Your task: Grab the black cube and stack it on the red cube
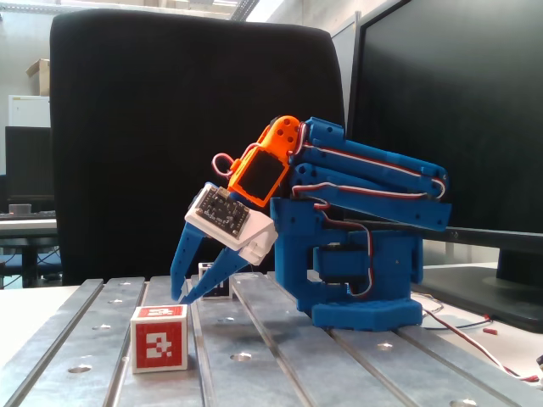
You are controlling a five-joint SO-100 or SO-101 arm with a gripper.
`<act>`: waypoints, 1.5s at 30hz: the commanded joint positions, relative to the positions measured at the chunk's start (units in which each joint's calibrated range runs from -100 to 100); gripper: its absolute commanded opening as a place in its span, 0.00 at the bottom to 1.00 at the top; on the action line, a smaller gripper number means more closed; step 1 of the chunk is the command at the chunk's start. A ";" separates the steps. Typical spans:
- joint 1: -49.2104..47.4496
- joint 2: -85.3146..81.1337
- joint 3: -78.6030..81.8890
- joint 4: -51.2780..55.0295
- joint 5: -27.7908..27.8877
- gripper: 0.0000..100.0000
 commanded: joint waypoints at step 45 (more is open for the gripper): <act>0.05 1.92 -6.42 -2.50 -0.03 0.01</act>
